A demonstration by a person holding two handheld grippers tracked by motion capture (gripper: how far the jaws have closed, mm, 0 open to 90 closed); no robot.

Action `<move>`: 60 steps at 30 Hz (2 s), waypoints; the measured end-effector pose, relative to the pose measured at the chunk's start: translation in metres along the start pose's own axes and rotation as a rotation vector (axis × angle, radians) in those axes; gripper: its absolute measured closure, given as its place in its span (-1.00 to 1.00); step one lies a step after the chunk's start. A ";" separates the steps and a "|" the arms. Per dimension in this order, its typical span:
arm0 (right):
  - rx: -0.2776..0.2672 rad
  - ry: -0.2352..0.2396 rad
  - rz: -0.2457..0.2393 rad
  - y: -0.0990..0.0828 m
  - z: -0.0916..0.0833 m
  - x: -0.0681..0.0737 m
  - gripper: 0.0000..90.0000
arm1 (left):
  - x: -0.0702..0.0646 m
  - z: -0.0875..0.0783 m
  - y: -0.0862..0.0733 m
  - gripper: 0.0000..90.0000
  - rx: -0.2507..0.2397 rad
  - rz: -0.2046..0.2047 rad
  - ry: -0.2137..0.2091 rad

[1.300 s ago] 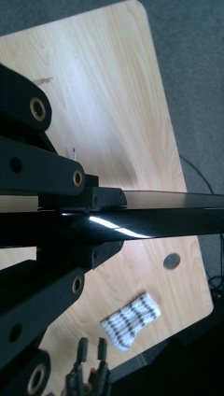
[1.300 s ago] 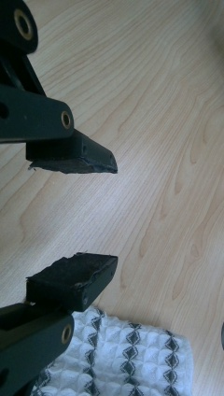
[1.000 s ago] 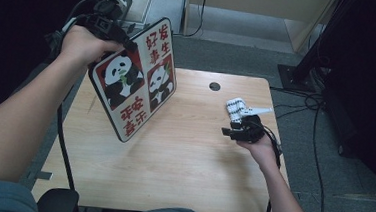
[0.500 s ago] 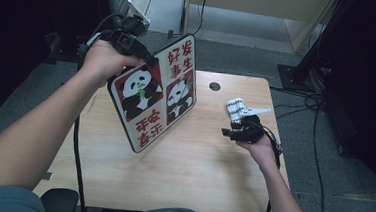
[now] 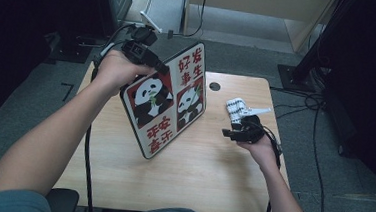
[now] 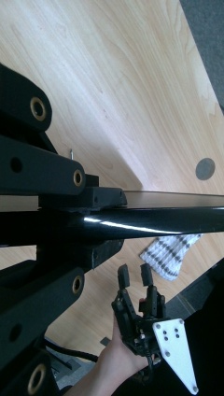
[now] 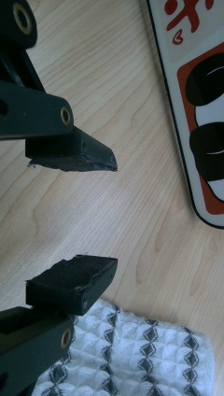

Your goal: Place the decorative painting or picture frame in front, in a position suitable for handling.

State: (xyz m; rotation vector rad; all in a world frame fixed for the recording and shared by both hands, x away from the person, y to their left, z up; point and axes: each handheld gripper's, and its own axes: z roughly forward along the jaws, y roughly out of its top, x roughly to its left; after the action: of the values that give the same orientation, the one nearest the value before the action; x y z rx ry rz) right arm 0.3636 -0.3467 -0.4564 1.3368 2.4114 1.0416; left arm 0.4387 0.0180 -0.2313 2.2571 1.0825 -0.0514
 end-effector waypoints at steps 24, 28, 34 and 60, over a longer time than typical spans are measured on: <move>0.004 0.009 -0.008 0.000 0.003 0.001 0.04 | 0.011 0.005 -0.008 0.63 0.001 -0.040 -0.010; 0.002 0.012 -0.012 0.000 0.004 0.001 0.04 | 0.015 0.005 -0.009 0.42 0.006 -0.062 -0.002; 0.006 0.015 -0.019 0.001 0.004 0.002 0.03 | 0.017 0.007 -0.008 0.04 0.019 -0.060 0.010; -0.006 0.033 -0.012 0.005 0.004 -0.002 0.03 | 0.017 -0.026 -0.046 0.00 -0.085 -0.076 -0.069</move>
State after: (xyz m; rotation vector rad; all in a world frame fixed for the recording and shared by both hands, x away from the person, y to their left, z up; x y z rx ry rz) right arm 0.3698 -0.3446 -0.4562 1.3111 2.4346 1.0755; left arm 0.4109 0.0658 -0.2396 2.1226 1.1130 -0.1111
